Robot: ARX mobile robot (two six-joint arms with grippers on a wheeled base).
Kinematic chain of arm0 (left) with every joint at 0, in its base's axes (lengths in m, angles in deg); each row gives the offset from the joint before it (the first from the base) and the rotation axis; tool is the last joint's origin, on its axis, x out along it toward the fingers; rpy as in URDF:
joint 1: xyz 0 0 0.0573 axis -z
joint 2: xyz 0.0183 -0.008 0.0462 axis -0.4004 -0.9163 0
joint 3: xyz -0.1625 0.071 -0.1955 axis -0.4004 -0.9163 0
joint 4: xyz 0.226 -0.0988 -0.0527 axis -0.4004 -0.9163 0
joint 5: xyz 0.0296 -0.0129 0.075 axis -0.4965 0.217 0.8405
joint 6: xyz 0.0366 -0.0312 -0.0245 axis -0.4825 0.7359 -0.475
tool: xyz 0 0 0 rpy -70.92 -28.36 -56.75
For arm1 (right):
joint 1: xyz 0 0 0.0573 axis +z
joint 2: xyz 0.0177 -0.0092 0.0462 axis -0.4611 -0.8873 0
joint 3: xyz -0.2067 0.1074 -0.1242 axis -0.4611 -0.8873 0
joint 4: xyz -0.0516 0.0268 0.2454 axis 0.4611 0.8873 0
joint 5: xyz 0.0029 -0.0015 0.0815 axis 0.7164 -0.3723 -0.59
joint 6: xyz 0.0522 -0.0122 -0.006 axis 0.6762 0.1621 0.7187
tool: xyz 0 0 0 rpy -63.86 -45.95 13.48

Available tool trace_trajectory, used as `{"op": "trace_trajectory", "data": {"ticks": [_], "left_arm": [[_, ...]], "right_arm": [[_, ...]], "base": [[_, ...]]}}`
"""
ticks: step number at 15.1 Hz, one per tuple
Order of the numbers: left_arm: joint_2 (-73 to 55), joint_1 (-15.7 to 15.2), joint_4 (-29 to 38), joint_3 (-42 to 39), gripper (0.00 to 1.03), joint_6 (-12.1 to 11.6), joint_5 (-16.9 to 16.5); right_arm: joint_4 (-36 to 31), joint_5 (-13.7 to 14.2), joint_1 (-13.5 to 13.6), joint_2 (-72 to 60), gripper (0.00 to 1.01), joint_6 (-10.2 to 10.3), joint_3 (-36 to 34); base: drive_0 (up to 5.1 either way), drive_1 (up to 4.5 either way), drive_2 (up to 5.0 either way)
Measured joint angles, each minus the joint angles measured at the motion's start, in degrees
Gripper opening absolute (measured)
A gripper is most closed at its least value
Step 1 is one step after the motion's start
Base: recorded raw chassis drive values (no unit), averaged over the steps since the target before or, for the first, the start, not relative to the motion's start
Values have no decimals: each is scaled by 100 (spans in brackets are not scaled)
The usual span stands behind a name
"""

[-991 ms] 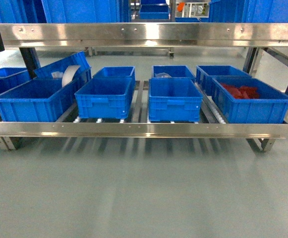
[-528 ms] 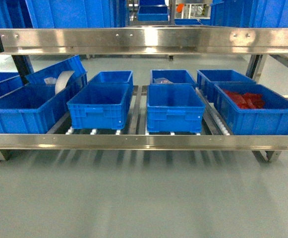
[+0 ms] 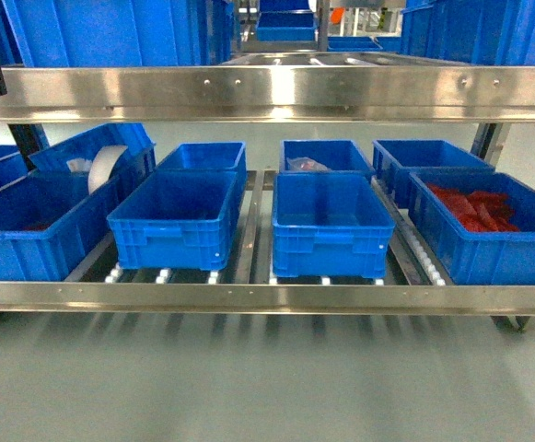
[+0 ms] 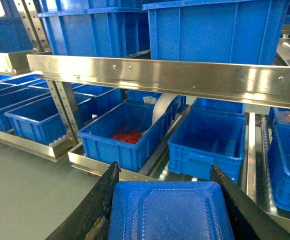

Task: Sort blue parts and orange caps into right shelf containers

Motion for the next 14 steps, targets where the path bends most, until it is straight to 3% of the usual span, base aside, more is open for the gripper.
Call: {"op": "trace_trajectory", "data": {"ticks": [14], "left_arm": [[-2, 4, -2, 0, 41, -2, -2]], "right_arm": [[-7, 0, 0, 2, 42, 0, 0]], "base": [[7, 405, -392]]}}
